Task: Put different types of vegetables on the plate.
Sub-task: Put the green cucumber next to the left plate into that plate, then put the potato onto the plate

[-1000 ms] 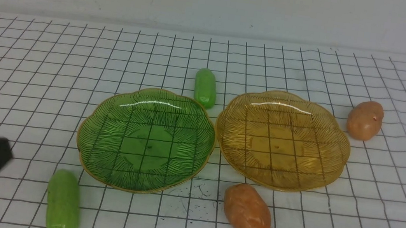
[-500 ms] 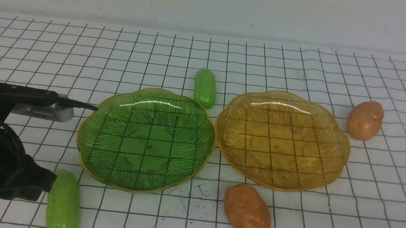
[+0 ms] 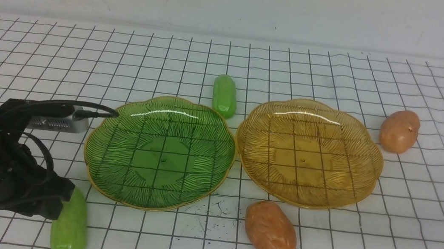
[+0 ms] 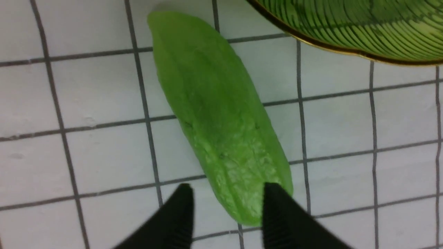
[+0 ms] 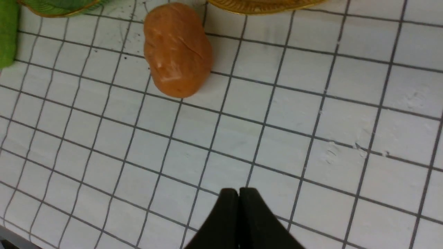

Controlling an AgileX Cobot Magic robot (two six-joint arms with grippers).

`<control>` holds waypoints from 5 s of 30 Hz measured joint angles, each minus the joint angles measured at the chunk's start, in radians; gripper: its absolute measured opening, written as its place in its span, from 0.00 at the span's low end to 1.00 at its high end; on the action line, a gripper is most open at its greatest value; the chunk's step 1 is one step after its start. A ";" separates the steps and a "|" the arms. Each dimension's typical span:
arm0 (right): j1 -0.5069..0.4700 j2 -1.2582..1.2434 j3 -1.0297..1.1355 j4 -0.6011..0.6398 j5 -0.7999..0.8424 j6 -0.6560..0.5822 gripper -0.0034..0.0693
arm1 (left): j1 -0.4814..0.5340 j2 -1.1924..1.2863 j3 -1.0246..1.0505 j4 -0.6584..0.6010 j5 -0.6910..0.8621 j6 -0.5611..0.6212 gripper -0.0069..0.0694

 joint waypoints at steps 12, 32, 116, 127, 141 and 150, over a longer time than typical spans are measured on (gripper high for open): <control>0.000 0.000 0.000 0.049 0.005 -0.022 0.03 | 0.000 0.156 -0.002 -0.062 -0.117 -0.001 0.98; 0.000 0.000 0.000 0.052 0.027 -0.024 0.03 | 0.000 0.193 -0.090 -0.092 0.080 -0.005 0.58; 0.538 0.901 -0.339 -0.083 -0.324 0.257 0.74 | -0.130 -0.718 -0.103 -0.034 0.161 0.048 0.08; 0.489 0.628 -0.420 -0.415 -0.371 0.310 0.74 | -0.130 -0.718 -0.103 -0.048 0.170 0.044 0.08; 0.319 0.862 -0.657 -0.431 -0.293 0.436 0.76 | -0.130 -0.719 -0.103 0.065 0.276 -0.037 0.08; 0.319 0.871 -0.680 -0.423 -0.278 0.441 0.85 | -0.130 -0.719 -0.103 0.066 0.252 -0.045 0.08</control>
